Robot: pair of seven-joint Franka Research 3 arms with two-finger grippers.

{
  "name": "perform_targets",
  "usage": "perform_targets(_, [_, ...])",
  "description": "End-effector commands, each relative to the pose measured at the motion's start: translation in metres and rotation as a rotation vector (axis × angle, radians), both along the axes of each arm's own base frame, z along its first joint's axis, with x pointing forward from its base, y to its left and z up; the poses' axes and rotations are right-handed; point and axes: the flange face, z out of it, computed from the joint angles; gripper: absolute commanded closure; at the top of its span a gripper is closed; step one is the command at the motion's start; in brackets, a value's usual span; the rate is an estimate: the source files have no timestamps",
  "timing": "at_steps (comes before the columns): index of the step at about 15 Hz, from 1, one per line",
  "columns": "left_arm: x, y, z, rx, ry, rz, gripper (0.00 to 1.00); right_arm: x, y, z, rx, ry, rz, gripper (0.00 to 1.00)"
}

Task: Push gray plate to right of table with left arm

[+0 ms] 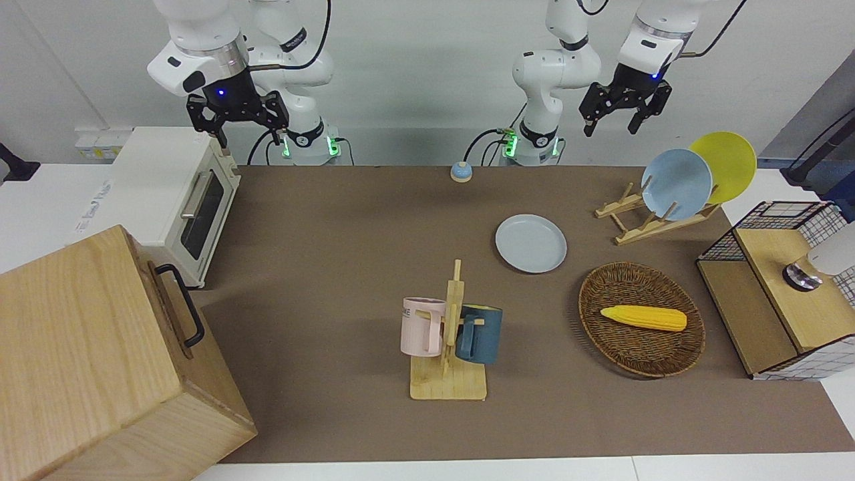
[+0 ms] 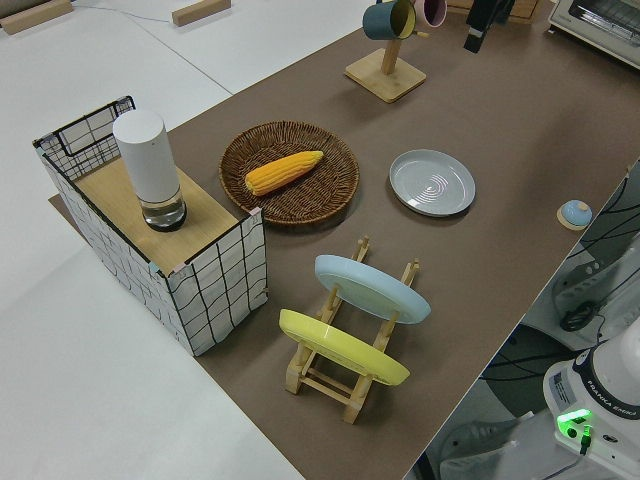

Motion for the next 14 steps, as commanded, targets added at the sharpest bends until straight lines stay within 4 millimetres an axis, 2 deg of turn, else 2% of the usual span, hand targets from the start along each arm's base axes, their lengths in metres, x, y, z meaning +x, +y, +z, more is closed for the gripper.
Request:
perform_targets(1, [0.0015,0.0134,0.0036,0.015,0.009,0.024,0.01,-0.0043,-0.0032,0.0039,-0.012,0.004,0.002,0.005])
perform_targets(14, [-0.0024,0.0169,0.0022,0.016,0.032,0.029,0.01,-0.0043,-0.0030,0.0039,-0.011,0.004,0.002,0.005])
